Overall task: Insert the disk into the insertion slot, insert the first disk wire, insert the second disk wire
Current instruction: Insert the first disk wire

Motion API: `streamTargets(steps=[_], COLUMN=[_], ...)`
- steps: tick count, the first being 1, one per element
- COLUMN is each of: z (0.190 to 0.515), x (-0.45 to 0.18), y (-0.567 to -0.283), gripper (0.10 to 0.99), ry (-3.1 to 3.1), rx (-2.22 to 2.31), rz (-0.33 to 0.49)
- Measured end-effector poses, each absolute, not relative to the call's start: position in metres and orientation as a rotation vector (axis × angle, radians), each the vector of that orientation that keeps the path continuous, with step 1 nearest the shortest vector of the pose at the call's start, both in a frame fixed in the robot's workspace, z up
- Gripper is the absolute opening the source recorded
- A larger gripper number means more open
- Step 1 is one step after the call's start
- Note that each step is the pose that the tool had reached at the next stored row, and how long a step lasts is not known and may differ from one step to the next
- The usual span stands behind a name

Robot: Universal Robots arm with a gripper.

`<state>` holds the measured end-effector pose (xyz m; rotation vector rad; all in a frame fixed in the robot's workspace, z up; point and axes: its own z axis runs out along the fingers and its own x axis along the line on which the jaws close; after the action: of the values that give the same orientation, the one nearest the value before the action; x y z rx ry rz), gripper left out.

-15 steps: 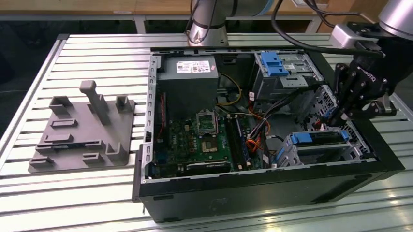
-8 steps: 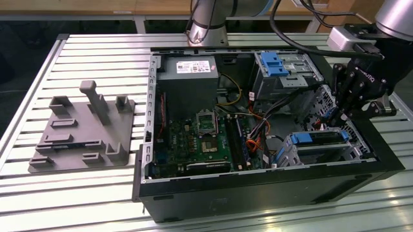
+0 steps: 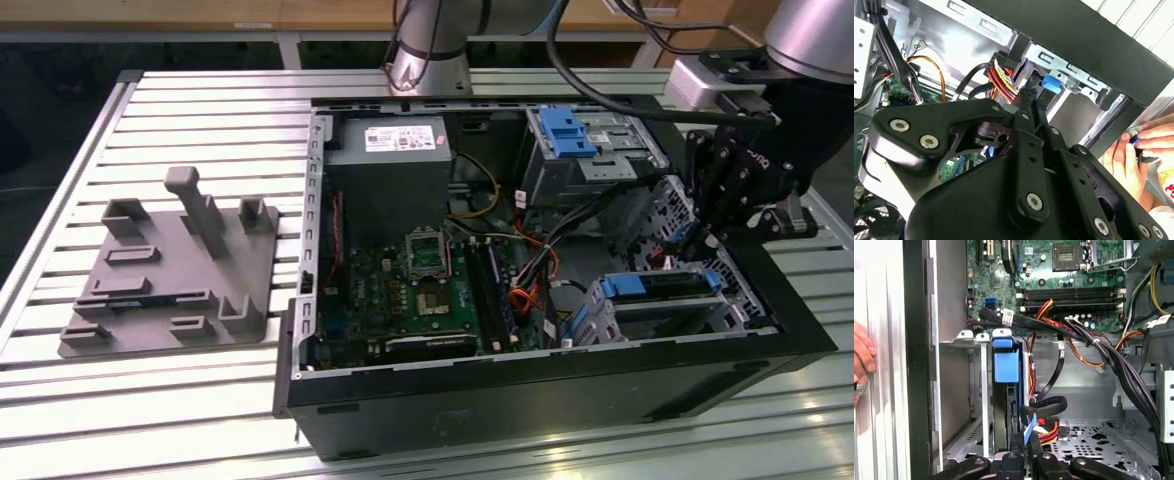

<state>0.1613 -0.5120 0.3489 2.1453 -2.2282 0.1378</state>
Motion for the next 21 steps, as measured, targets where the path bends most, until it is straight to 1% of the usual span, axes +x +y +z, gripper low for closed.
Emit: streamTargets(steps=[8, 21], z=[0.3528, 0.3516], x=[0.1539, 0.1615], y=[-0.5111, -0.5110], gripper=[0.165, 0.165], ry=[-2.233, -2.229], rx=[2.159, 2.154], rz=[0.157, 0.151])
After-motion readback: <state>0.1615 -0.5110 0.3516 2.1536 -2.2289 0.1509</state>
